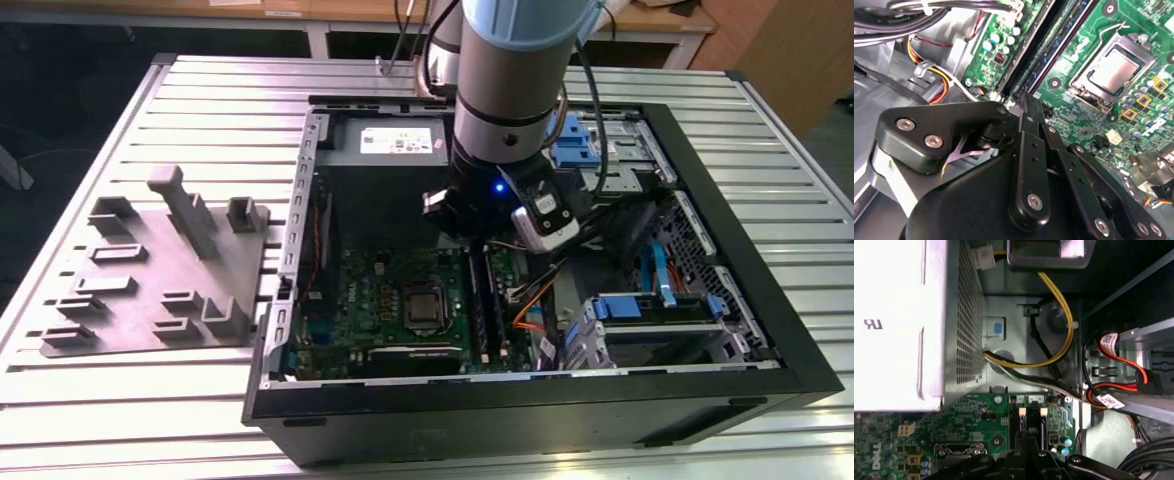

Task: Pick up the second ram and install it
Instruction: 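Press down the second ram until it locks into place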

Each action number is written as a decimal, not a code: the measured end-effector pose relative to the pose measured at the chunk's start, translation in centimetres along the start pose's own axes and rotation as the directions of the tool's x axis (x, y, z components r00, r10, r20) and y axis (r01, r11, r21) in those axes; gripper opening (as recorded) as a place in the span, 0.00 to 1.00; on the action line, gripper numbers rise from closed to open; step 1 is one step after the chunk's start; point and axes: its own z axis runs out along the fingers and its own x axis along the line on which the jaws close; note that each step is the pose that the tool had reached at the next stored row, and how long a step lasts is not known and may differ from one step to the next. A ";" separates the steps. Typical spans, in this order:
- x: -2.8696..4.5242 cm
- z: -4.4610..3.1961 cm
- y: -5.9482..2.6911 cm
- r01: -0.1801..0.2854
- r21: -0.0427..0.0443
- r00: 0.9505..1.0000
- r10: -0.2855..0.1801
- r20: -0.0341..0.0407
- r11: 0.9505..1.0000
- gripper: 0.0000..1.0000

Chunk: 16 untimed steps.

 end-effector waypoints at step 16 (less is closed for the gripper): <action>-0.09 -0.34 -5.38 0.000 0.000 1.000 0.000 0.000 1.000 0.10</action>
